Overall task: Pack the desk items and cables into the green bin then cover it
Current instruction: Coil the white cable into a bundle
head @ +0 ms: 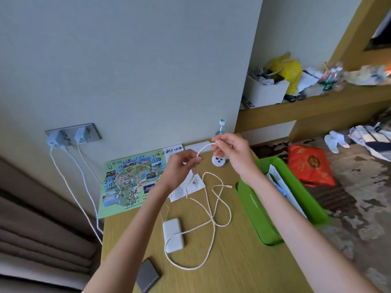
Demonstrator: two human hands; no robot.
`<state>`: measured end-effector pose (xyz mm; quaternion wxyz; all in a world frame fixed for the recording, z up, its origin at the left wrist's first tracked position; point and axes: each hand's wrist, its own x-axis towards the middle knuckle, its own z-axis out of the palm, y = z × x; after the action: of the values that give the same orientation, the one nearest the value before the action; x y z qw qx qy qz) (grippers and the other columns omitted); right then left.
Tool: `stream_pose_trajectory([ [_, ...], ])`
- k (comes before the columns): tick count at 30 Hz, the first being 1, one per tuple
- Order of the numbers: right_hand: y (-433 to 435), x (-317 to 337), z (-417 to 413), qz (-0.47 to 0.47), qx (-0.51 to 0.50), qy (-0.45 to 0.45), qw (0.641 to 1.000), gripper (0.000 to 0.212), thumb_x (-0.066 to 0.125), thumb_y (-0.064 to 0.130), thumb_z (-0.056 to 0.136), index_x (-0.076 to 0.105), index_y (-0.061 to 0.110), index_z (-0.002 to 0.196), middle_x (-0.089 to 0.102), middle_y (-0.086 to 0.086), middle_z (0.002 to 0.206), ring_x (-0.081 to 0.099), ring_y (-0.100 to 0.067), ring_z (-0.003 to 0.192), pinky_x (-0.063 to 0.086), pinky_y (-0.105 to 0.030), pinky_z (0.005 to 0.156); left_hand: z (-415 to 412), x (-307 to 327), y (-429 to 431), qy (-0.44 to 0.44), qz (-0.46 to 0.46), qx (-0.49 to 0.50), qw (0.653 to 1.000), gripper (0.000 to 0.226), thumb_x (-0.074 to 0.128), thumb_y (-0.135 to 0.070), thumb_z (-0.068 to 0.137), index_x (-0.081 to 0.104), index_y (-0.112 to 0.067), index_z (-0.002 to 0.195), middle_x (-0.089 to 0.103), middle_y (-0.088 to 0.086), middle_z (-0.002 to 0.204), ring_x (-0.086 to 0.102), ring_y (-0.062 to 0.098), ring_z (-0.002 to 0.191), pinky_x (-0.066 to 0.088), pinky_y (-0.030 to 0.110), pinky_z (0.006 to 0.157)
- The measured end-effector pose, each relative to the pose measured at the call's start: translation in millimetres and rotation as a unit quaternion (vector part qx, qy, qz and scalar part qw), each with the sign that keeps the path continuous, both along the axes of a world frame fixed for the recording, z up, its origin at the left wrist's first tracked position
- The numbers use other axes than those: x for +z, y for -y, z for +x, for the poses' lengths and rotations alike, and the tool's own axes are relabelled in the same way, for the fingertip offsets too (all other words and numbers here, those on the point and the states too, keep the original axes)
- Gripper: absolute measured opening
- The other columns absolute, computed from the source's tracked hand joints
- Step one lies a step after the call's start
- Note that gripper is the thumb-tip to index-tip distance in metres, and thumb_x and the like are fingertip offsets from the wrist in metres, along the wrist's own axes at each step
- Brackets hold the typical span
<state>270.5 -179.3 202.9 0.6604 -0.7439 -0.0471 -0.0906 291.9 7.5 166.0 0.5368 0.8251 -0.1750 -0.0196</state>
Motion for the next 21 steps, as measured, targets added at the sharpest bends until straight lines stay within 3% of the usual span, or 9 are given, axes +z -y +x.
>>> stream_pose_trajectory([
  [3, 7.0, 9.6, -0.5, 0.054, -0.015, -0.004, 0.998, 0.019, 0.052, 0.003, 0.098, 0.069, 0.01, 0.099, 0.065, -0.003, 0.076, 0.061, -0.006, 0.068, 0.056, -0.023, 0.068, 2.9, 28.6, 3.4, -0.036, -0.043, -0.019, 0.998, 0.014, 0.065, -0.018, 0.092, 0.069, -0.012, 0.081, 0.068, 0.002, 0.076, 0.057, 0.011, 0.069, 0.048, 0.026, 0.07],
  [5, 12.3, 13.1, -1.7, 0.053, -0.022, -0.008, 0.998, 0.018, 0.056, 0.006, 0.096, 0.072, 0.016, 0.096, 0.064, 0.001, 0.072, 0.06, -0.009, 0.068, 0.056, -0.025, 0.07, 3.4, 48.8, 5.4, -0.054, -0.069, -0.036, 0.995, 0.016, 0.065, -0.018, 0.092, 0.07, -0.004, 0.086, 0.067, 0.01, 0.08, 0.057, 0.012, 0.07, 0.049, 0.021, 0.068],
  [10, 8.4, 18.7, -7.6, 0.006, -0.01, -0.02, 1.0, 0.023, 0.051, 0.014, 0.1, 0.068, 0.0, 0.094, 0.07, -0.002, 0.074, 0.067, -0.008, 0.067, 0.055, -0.025, 0.069, 7.5, 96.8, 10.5, -0.085, -0.147, -0.068, 0.983, 0.021, 0.066, -0.019, 0.089, 0.071, 0.0, 0.097, 0.066, 0.003, 0.079, 0.059, 0.007, 0.068, 0.05, 0.016, 0.068],
  [13, -8.3, 24.3, -8.4, 0.069, 0.029, -0.064, 0.995, 0.038, 0.041, 0.021, 0.104, 0.057, -0.013, 0.099, 0.073, -0.021, 0.092, 0.073, -0.029, 0.085, 0.058, -0.038, 0.085, 10.6, 120.5, 15.5, -0.127, -0.147, -0.118, 0.974, 0.022, 0.069, -0.013, 0.086, 0.072, -0.004, 0.106, 0.069, -0.002, 0.086, 0.063, 0.008, 0.077, 0.051, 0.019, 0.076],
  [15, -15.2, 31.2, -8.0, 0.106, 0.048, -0.092, 0.989, 0.039, 0.037, 0.028, 0.105, 0.055, -0.002, 0.088, 0.063, -0.038, 0.107, 0.065, -0.047, 0.102, 0.048, -0.05, 0.099, 11.9, 133.3, 18.7, -0.129, -0.14, -0.145, 0.971, 0.026, 0.07, -0.009, 0.085, 0.071, -0.004, 0.11, 0.069, -0.002, 0.09, 0.062, 0.007, 0.08, 0.05, 0.018, 0.076],
  [18, -19.3, 47.3, -9.9, 0.163, 0.117, -0.107, 0.974, 0.039, 0.031, 0.036, 0.106, 0.045, 0.015, 0.076, 0.068, -0.032, 0.104, 0.067, -0.042, 0.102, 0.043, -0.044, 0.105, 13.1, 147.7, 20.5, -0.125, -0.168, -0.14, 0.968, 0.024, 0.066, -0.013, 0.089, 0.071, -0.003, 0.11, 0.067, 0.001, 0.087, 0.06, 0.011, 0.081, 0.05, 0.02, 0.079],
  [21, -20.0, 61.2, -10.6, 0.198, 0.18, -0.092, 0.959, 0.038, 0.029, 0.035, 0.106, 0.042, 0.014, 0.078, 0.071, -0.029, 0.099, 0.069, -0.04, 0.096, 0.052, -0.033, 0.093, 13.2, 158.3, 18.0, -0.117, -0.198, -0.115, 0.966, 0.023, 0.064, -0.021, 0.091, 0.073, -0.007, 0.106, 0.069, -0.003, 0.088, 0.061, 0.009, 0.084, 0.05, 0.017, 0.078],
])
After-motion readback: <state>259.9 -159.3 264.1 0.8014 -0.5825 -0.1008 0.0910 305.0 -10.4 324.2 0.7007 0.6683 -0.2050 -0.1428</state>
